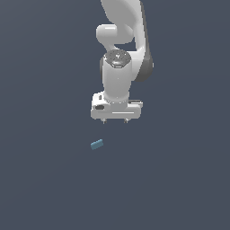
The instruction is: Pick up the object and move it to a goal position.
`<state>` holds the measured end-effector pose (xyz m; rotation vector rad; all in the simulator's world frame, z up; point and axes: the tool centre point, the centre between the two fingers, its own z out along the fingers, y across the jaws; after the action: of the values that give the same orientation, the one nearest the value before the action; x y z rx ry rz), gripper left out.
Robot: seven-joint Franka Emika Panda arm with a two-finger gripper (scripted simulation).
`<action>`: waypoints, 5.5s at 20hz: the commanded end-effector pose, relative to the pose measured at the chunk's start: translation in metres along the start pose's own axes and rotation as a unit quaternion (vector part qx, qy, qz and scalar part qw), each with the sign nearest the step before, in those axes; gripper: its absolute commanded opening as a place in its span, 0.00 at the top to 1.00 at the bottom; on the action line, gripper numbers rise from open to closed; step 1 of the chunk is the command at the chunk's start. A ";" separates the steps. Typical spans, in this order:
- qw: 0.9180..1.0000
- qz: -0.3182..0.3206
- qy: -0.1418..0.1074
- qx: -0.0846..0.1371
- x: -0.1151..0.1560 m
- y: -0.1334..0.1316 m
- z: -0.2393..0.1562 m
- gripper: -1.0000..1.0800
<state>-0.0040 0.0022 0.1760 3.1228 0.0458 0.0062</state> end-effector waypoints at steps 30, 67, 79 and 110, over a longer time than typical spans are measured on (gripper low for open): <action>0.991 0.133 -0.001 0.012 0.017 0.005 0.011 0.04; 0.840 0.542 -0.007 0.007 0.045 0.095 0.089 0.04; 0.839 0.545 -0.007 0.007 0.044 0.095 0.136 0.04; 0.839 0.545 -0.007 0.007 0.031 0.036 0.079 1.00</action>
<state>0.0310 -0.0458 0.0869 2.6583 -1.6740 -0.0021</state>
